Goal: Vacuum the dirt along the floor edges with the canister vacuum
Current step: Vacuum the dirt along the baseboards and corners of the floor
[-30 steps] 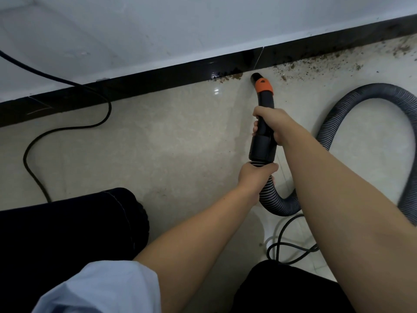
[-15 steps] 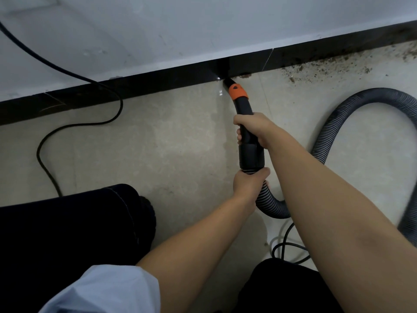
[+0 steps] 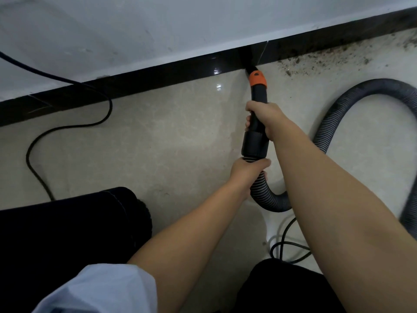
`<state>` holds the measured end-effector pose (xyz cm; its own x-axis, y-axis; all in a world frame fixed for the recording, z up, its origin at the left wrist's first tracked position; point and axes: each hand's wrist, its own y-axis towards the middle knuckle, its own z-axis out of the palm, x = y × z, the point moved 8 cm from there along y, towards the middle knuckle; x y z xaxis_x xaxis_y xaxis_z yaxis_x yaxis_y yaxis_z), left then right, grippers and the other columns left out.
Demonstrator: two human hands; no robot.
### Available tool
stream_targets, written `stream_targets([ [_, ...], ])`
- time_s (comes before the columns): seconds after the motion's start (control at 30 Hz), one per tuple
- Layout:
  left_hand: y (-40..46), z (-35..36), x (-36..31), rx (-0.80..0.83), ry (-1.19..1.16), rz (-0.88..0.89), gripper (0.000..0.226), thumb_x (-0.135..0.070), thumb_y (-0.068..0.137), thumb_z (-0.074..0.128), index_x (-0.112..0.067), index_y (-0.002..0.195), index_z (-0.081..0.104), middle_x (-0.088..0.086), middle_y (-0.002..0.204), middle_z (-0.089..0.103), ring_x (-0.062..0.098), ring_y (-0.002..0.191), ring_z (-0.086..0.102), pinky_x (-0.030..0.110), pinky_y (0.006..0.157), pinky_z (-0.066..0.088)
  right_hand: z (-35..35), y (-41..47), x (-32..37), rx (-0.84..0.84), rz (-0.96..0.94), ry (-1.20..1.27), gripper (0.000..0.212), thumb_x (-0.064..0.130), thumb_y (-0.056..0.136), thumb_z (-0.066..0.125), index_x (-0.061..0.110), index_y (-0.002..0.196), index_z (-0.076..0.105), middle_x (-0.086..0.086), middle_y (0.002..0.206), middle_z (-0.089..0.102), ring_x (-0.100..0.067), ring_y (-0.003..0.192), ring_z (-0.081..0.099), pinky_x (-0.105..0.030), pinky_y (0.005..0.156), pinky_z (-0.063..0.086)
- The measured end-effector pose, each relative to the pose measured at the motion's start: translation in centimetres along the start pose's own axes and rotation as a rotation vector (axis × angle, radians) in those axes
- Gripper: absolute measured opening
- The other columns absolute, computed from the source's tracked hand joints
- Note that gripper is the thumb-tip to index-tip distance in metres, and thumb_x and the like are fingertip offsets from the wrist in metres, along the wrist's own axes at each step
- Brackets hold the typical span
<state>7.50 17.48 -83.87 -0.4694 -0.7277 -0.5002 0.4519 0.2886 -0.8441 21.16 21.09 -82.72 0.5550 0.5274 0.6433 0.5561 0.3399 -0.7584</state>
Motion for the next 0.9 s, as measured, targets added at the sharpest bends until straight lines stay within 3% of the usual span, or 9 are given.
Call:
stream_targets([
  [0.17, 0.4, 0.1, -0.4, 0.003, 0.025, 0.009, 0.011, -0.01, 0.084, 0.064, -0.01, 0.08, 0.054, 0.01, 0.063, 0.055, 0.017, 0.05, 0.052, 0.023, 0.051, 0.045, 0.0, 0.4, 0.4, -0.005, -0.003, -0.003, 0.011, 0.007, 0.084, 0.056, 0.008, 0.088, 0.047, -0.007, 0.063, 0.051, -0.017, 0.046, 0.05, -0.027, 0.051, 0.05],
  [0.33, -0.1, -0.6, 0.9, -0.048, -0.033, -0.008, 0.01, -0.011, 0.082, 0.065, -0.01, 0.078, 0.056, 0.009, 0.062, 0.058, 0.019, 0.053, 0.054, 0.028, 0.062, 0.048, 1.7, -0.2, -0.2, 0.056, -0.008, -0.08, 0.011, 0.007, 0.084, 0.056, 0.008, 0.086, 0.046, -0.007, 0.061, 0.05, -0.017, 0.043, 0.05, -0.025, 0.047, 0.049],
  [0.43, -0.6, -1.4, 1.8, -0.104, -0.086, -0.016, 0.01, -0.012, 0.082, 0.066, -0.013, 0.078, 0.058, 0.001, 0.055, 0.06, 0.013, 0.048, 0.058, 0.023, 0.058, 0.048, 3.6, -0.9, -0.6, 0.118, -0.018, -0.167, 0.011, 0.008, 0.084, 0.056, 0.008, 0.086, 0.046, -0.007, 0.062, 0.05, -0.017, 0.044, 0.05, -0.024, 0.046, 0.048],
  [0.5, -1.0, -2.0, 2.1, -0.136, -0.127, -0.012, 0.007, -0.013, 0.081, 0.067, -0.012, 0.083, 0.061, -0.003, 0.054, 0.061, 0.007, 0.043, 0.058, 0.022, 0.056, 0.048, 5.0, -1.5, -0.8, 0.168, -0.026, -0.216, 0.01, 0.007, 0.085, 0.056, 0.009, 0.084, 0.046, -0.007, 0.061, 0.049, -0.017, 0.044, 0.05, -0.023, 0.045, 0.048],
  [0.6, -1.4, -3.2, 2.5, -0.174, -0.171, -0.009, 0.021, -0.013, 0.081, 0.068, -0.006, 0.1, 0.063, 0.003, 0.067, 0.063, 0.013, 0.056, 0.06, 0.027, 0.064, 0.051, 7.2, -2.1, -1.2, 0.224, -0.034, -0.256, 0.01, 0.006, 0.085, 0.056, 0.009, 0.083, 0.046, -0.008, 0.062, 0.049, -0.018, 0.045, 0.049, -0.023, 0.044, 0.047],
  [0.8, -1.9, -5.4, 2.7, -0.228, -0.176, 0.013, 0.012, -0.013, 0.081, 0.067, -0.01, 0.091, 0.06, 0.001, 0.063, 0.06, 0.01, 0.049, 0.057, 0.023, 0.055, 0.048, 9.8, -2.8, -1.8, 0.266, -0.034, -0.275, 0.012, 0.007, 0.084, 0.056, 0.006, 0.092, 0.048, -0.009, 0.062, 0.05, -0.018, 0.046, 0.05, -0.024, 0.045, 0.046],
  [0.9, -1.8, -4.7, 2.8, -0.203, -0.171, 0.018, 0.011, -0.012, 0.081, 0.067, -0.01, 0.09, 0.061, -0.001, 0.058, 0.062, 0.014, 0.055, 0.058, 0.025, 0.06, 0.049, 8.6, -2.8, -1.7, 0.237, -0.04, -0.255, 0.01, 0.007, 0.084, 0.057, 0.007, 0.086, 0.047, -0.009, 0.062, 0.051, -0.019, 0.046, 0.05, -0.026, 0.047, 0.047],
])
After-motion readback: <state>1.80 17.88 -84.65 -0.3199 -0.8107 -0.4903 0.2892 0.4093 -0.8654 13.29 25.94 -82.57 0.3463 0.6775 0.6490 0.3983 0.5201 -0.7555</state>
